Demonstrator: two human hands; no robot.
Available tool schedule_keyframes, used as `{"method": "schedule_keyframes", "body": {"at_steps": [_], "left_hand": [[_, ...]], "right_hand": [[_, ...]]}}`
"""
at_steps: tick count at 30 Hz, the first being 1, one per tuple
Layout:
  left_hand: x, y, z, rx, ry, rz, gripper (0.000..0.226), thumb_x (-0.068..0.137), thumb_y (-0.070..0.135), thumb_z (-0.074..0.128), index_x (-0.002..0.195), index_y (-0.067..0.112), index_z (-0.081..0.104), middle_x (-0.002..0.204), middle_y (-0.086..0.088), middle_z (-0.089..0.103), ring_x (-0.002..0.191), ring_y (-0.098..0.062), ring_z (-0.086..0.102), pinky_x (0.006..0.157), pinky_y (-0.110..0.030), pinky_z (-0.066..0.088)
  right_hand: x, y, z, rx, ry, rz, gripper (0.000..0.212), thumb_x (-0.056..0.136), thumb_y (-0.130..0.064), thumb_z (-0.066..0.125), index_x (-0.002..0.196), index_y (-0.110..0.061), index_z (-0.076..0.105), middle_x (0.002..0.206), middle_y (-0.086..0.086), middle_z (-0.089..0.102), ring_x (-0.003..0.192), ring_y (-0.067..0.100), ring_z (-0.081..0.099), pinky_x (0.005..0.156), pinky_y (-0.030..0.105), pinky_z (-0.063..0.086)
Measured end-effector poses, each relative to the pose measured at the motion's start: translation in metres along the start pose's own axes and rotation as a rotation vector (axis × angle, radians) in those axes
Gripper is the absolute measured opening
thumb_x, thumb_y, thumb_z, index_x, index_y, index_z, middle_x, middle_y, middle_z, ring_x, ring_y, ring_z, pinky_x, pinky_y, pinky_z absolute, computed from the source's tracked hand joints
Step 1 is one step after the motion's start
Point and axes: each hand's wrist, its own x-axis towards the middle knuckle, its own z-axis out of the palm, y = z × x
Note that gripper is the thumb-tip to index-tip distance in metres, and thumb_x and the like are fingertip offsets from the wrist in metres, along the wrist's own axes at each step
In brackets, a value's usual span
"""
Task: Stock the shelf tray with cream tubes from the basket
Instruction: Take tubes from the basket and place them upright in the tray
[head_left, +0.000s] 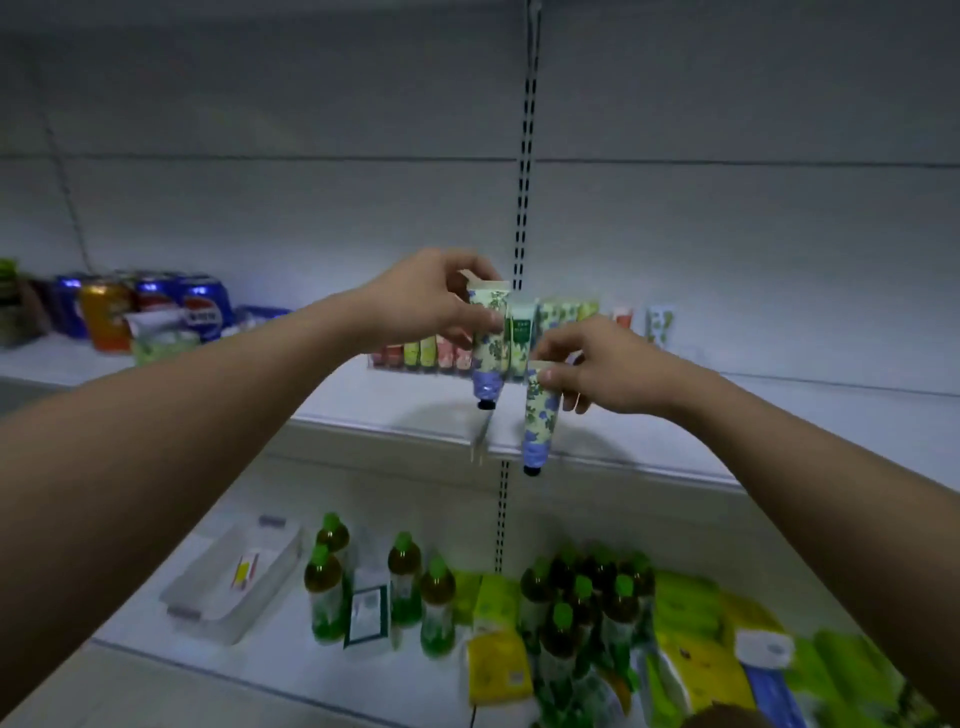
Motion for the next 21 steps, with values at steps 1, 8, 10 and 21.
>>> {"method": "schedule_keyframes", "body": {"at_steps": [1, 8, 10, 21], "left_hand": [[0.007, 0.005, -0.004, -0.013, 0.008, 0.004, 0.028, 0.082, 0.011, 0.074, 0.107, 0.015, 0.06, 0.094, -0.014, 0.068, 0.071, -0.019, 0.071, 0.064, -0.023, 0.058], [0.07, 0.01, -0.001, 0.009, -0.019, 0.026, 0.018, 0.085, 0.008, 0.069, 0.102, 0.011, 0.064, 0.092, -0.011, 0.071, 0.078, -0.019, 0.072, 0.068, -0.022, 0.059], [0.089, 0.003, 0.004, 0.022, -0.03, 0.028, 0.013, 0.087, 0.008, 0.066, 0.1, 0.009, 0.066, 0.093, -0.011, 0.07, 0.079, -0.017, 0.071, 0.067, -0.02, 0.058], [0.186, -0.04, 0.025, 0.089, 0.011, 0.101, 0.007, 0.086, 0.01, 0.07, 0.093, 0.01, 0.07, 0.086, -0.008, 0.072, 0.079, -0.022, 0.071, 0.073, -0.03, 0.06]], "right_hand": [[0.005, -0.002, -0.009, -0.019, 0.026, 0.0, 0.008, 0.095, -0.008, 0.058, 0.092, -0.013, 0.063, 0.083, 0.011, 0.067, 0.056, 0.014, 0.064, 0.056, 0.03, 0.058], [0.041, 0.013, -0.056, -0.187, 0.115, 0.071, 0.016, 0.096, -0.009, 0.057, 0.084, -0.019, 0.06, 0.084, 0.006, 0.067, 0.057, 0.011, 0.064, 0.047, 0.018, 0.049], [0.054, 0.023, -0.06, -0.254, 0.139, 0.082, 0.014, 0.097, -0.008, 0.054, 0.088, -0.016, 0.061, 0.085, 0.004, 0.066, 0.06, 0.011, 0.064, 0.049, 0.018, 0.046], [0.144, 0.091, -0.059, -0.405, 0.407, 0.125, 0.022, 0.095, -0.002, 0.048, 0.106, -0.008, 0.066, 0.104, 0.014, 0.067, 0.094, 0.032, 0.063, 0.083, 0.039, 0.052]]}}
